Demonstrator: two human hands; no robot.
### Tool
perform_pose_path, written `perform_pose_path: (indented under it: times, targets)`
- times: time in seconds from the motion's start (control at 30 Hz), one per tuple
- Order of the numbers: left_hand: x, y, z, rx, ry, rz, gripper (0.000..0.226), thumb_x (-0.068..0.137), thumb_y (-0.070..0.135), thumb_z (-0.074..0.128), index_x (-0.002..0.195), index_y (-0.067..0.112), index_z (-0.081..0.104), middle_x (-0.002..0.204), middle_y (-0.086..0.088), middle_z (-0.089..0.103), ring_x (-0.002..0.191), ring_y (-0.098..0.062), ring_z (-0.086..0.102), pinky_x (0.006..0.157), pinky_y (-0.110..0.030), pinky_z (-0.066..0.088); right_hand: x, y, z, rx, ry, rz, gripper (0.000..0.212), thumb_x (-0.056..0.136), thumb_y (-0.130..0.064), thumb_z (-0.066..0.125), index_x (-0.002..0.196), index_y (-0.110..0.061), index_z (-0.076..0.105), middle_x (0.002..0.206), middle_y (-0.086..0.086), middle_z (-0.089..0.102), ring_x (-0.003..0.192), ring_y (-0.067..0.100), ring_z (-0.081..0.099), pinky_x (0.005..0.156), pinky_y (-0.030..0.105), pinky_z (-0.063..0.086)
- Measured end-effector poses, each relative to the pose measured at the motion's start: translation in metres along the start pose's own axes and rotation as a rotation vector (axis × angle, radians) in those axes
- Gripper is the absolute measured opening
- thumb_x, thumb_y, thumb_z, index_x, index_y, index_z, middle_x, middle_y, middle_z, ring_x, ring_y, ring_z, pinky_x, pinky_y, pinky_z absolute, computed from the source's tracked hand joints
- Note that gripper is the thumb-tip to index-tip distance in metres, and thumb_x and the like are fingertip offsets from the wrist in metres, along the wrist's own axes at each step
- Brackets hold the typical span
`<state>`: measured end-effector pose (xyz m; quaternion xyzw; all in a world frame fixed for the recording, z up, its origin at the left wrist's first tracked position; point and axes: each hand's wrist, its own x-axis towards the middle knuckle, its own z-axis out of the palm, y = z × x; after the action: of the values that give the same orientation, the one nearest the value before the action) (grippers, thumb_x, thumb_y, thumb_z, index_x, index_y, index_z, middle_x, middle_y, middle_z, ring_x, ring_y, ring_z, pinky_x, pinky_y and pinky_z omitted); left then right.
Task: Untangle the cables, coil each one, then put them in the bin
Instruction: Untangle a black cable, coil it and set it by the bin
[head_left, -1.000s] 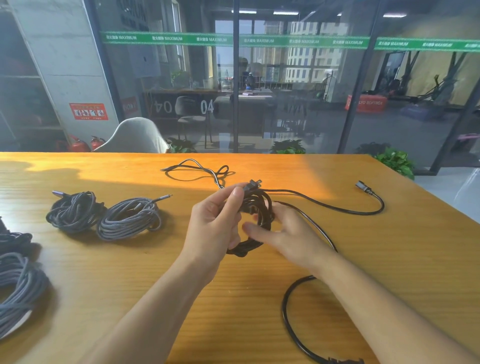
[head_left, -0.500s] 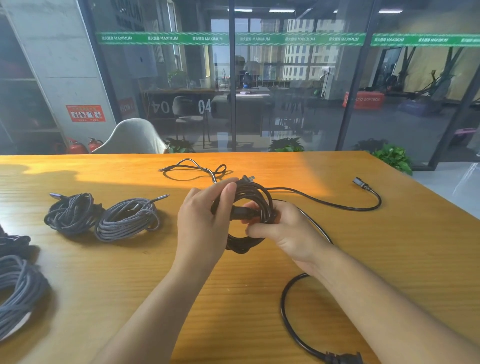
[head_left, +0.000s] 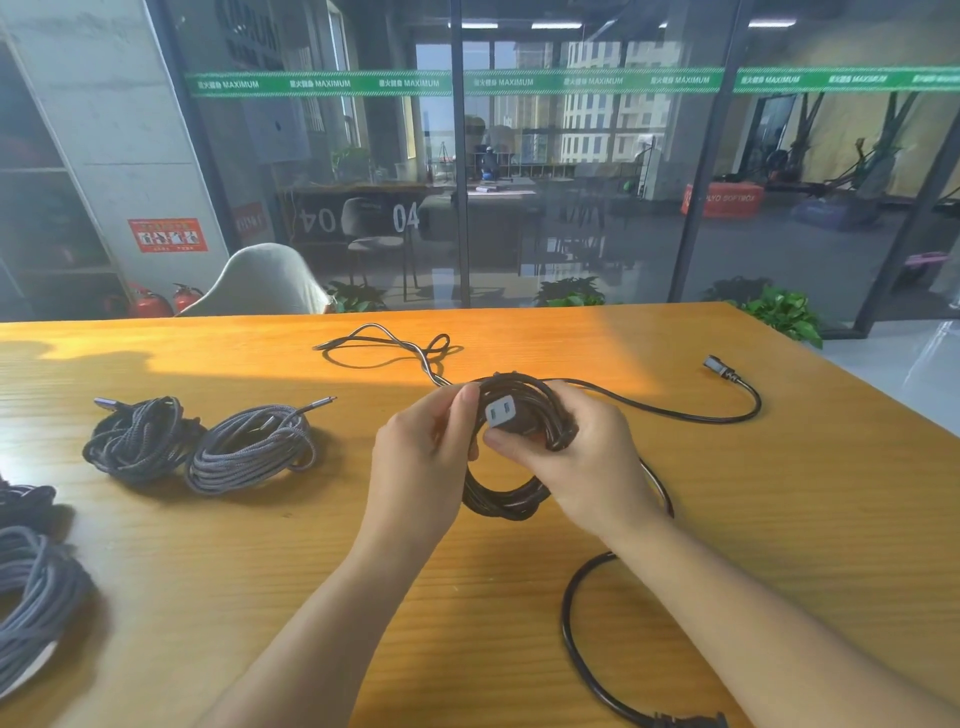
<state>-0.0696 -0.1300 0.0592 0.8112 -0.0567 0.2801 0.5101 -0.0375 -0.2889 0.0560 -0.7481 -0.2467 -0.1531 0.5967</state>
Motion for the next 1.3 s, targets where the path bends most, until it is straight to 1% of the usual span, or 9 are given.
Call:
perform_pose_path:
  times: [0.1, 0.27, 0.33, 0.4, 0.6, 0.7, 0.87, 1.1, 1.3]
  targets:
    - [-0.002, 0.001, 0.002, -0.029, 0.012, -0.011, 0.044, 0.110, 0.037, 0.045, 0.068, 0.030, 0.056, 0.057, 0.003, 0.055, 0.048, -0.011, 0.044, 0.049, -0.029, 0.035, -0.002, 0.006, -0.001, -0.365, 0.190, -0.198, 0.052, 0.080, -0.052, 0.086, 0.122, -0.031, 0.064, 0.099, -0.019, 0.076, 0.092, 0.003, 0.073, 0.078, 0.031, 0.059]
    - [-0.002, 0.007, 0.000, -0.074, 0.026, 0.017, 0.044, 0.111, 0.034, 0.044, 0.069, 0.023, 0.053, 0.055, -0.001, 0.047, 0.050, -0.011, 0.037, 0.050, -0.023, 0.028, 0.005, 0.011, -0.005, -0.608, 0.258, -0.521, 0.040, 0.099, -0.047, 0.068, 0.123, -0.016, 0.072, 0.110, -0.008, 0.077, 0.094, 0.010, 0.074, 0.072, 0.034, 0.060]
    - [-0.003, 0.008, -0.004, -0.104, 0.013, 0.017, 0.044, 0.111, 0.032, 0.044, 0.070, 0.022, 0.054, 0.057, -0.004, 0.042, 0.054, -0.010, 0.033, 0.051, -0.024, 0.026, 0.005, 0.010, -0.005, -0.579, 0.186, -0.462, 0.038, 0.103, -0.049, 0.059, 0.120, -0.016, 0.070, 0.095, -0.008, 0.076, 0.080, 0.012, 0.070, 0.066, 0.039, 0.057]
    - [-0.004, 0.009, -0.006, -0.157, -0.025, -0.012, 0.039, 0.112, 0.028, 0.043, 0.080, 0.027, 0.065, 0.058, 0.013, 0.050, 0.056, -0.003, 0.040, 0.054, -0.017, 0.030, 0.005, 0.012, -0.004, -0.476, 0.098, -0.322, 0.040, 0.103, -0.054, 0.053, 0.114, -0.018, 0.068, 0.084, -0.006, 0.071, 0.071, 0.014, 0.062, 0.063, 0.042, 0.052]
    - [-0.005, 0.012, -0.006, -0.281, -0.173, -0.204, 0.050, 0.112, 0.043, 0.030, 0.098, 0.028, 0.075, 0.084, 0.018, 0.076, 0.079, -0.001, 0.068, 0.068, -0.009, 0.046, 0.004, 0.014, -0.010, -0.261, 0.073, -0.156, 0.026, 0.103, -0.047, 0.060, 0.106, -0.023, 0.069, 0.088, -0.015, 0.072, 0.080, 0.014, 0.067, 0.071, 0.036, 0.052]
    - [-0.003, 0.006, -0.007, -0.310, -0.229, -0.295, 0.055, 0.112, 0.050, 0.024, 0.112, 0.032, 0.076, 0.102, 0.007, 0.080, 0.100, -0.010, 0.072, 0.090, -0.031, 0.057, 0.005, 0.015, -0.012, -0.214, 0.084, -0.124, 0.024, 0.101, -0.046, 0.060, 0.105, -0.024, 0.068, 0.090, -0.012, 0.073, 0.082, 0.016, 0.069, 0.073, 0.041, 0.054]
    - [-0.002, 0.009, -0.005, -0.408, -0.326, -0.391, 0.072, 0.105, 0.064, 0.020, 0.100, 0.027, 0.082, 0.094, 0.007, 0.079, 0.098, -0.007, 0.072, 0.100, -0.035, 0.049, 0.005, 0.018, -0.010, -0.274, 0.058, -0.094, 0.019, 0.102, -0.046, 0.062, 0.102, -0.029, 0.070, 0.089, -0.017, 0.073, 0.085, 0.011, 0.068, 0.074, 0.030, 0.051]
    - [-0.005, -0.003, -0.005, -0.486, -0.407, -0.335, 0.045, 0.095, 0.060, 0.066, 0.113, 0.020, 0.078, 0.093, -0.001, 0.067, 0.092, -0.020, 0.062, 0.107, -0.052, 0.051, 0.006, 0.018, -0.011, -0.310, 0.029, -0.112, 0.018, 0.102, -0.044, 0.064, 0.107, -0.029, 0.073, 0.089, -0.020, 0.072, 0.086, 0.004, 0.066, 0.071, 0.016, 0.045]
    - [-0.001, -0.007, -0.007, -0.569, -0.305, -0.425, 0.039, 0.082, 0.027, 0.074, 0.118, 0.009, 0.074, 0.101, -0.013, 0.077, 0.097, -0.022, 0.071, 0.095, -0.036, 0.056, 0.007, 0.021, -0.010, -0.319, 0.007, -0.086, 0.035, 0.100, -0.054, 0.056, 0.116, -0.027, 0.074, 0.099, -0.021, 0.073, 0.097, 0.000, 0.065, 0.081, 0.013, 0.045]
